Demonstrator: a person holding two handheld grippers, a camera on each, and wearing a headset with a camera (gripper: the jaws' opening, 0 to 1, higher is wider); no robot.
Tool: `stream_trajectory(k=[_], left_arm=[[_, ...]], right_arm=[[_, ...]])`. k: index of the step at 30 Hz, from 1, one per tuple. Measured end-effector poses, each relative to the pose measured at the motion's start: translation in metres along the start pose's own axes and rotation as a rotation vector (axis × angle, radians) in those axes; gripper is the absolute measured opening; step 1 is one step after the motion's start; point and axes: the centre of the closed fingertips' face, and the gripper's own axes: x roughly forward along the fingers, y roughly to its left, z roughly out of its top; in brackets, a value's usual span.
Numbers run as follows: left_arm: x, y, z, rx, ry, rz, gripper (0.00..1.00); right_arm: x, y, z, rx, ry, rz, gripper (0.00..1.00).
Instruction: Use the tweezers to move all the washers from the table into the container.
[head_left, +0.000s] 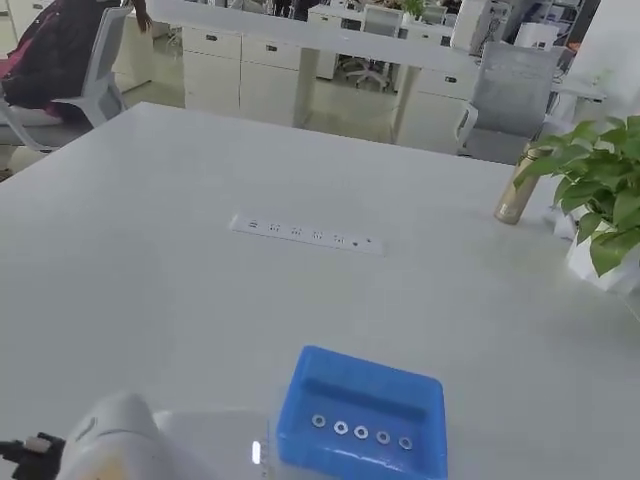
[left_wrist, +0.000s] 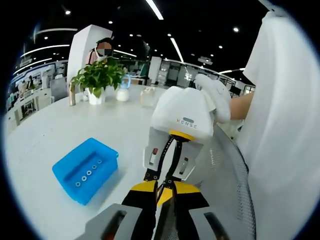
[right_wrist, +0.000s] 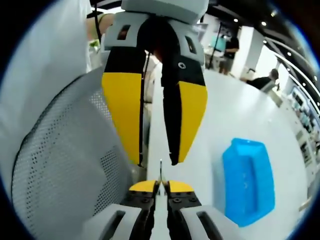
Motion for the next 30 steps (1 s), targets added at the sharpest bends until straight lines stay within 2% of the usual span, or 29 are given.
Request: stream_trajectory(k=[2, 6, 10, 15, 18, 23, 30], left_arm=[[0.002, 0.001, -0.002, 0.015, 0.016, 0.003, 0.06], [0.006, 0.004, -0.010, 0.073, 0.076, 0.019, 0.05], [0.011, 0.004, -0.009, 0.081, 0.070, 0.016, 0.00], [0.011, 0.008, -0.016, 0.117, 0.125, 0.028, 0.00], [0.008, 0.013, -0.020, 0.149, 0.159, 0.043, 0.00], [0.008, 0.022, -0.027, 0.150, 0.180, 0.065, 0.00], [0.005, 0.039, -0.036, 0.153, 0.215, 0.107, 0.00]], right_arm=[[0.000, -0.001, 0.000, -0.006, 0.003, -0.001, 0.03], [-0.001, -0.002, 0.001, -0.007, -0.001, -0.007, 0.03], [0.000, -0.003, 0.001, -0.013, 0.003, -0.005, 0.03], [0.001, -0.003, -0.004, -0.007, 0.013, 0.000, 0.04], [0.002, -0.005, -0.007, 0.007, 0.013, -0.004, 0.04], [0.005, -0.013, -0.013, 0.028, 0.016, -0.020, 0.04], [0.009, -0.026, -0.014, 0.062, -0.018, -0.023, 0.05]])
